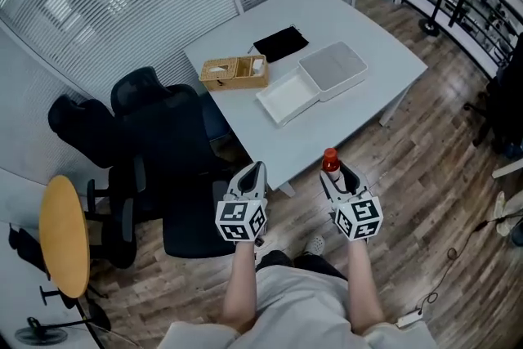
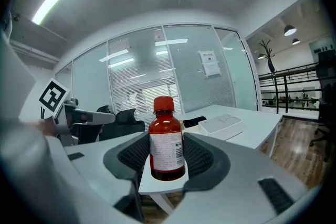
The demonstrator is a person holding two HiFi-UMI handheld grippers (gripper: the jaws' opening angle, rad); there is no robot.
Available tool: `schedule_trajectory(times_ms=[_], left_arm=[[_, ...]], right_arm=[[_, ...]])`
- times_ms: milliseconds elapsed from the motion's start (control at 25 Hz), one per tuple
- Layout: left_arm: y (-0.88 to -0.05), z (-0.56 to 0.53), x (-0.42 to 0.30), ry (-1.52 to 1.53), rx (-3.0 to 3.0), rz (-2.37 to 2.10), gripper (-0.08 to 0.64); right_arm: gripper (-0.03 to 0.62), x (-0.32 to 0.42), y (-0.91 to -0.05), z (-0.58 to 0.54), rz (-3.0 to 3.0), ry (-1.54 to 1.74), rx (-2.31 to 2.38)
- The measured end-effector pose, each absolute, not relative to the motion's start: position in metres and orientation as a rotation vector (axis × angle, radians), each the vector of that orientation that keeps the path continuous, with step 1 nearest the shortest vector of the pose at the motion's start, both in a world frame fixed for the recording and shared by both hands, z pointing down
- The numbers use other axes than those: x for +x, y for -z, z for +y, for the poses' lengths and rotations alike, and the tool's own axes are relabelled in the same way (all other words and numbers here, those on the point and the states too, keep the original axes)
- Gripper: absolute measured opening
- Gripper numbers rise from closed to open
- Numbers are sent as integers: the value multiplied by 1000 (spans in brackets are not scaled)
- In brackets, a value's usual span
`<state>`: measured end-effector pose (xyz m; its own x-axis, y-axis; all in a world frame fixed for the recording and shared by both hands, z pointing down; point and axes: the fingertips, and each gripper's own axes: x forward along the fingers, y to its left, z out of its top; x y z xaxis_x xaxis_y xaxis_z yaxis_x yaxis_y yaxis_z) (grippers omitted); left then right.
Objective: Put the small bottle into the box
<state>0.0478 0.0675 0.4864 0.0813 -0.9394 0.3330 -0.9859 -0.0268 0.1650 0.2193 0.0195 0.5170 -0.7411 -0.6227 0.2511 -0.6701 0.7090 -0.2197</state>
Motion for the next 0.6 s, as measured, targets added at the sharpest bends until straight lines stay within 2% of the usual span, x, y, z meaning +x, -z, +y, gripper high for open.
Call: schedule_trajectory(times_ms=[600], left_arm=[[-500,46,35,-177,1976,-1938,28]], right_arm=[[209,206,-536,-8,-2774,-473,993]])
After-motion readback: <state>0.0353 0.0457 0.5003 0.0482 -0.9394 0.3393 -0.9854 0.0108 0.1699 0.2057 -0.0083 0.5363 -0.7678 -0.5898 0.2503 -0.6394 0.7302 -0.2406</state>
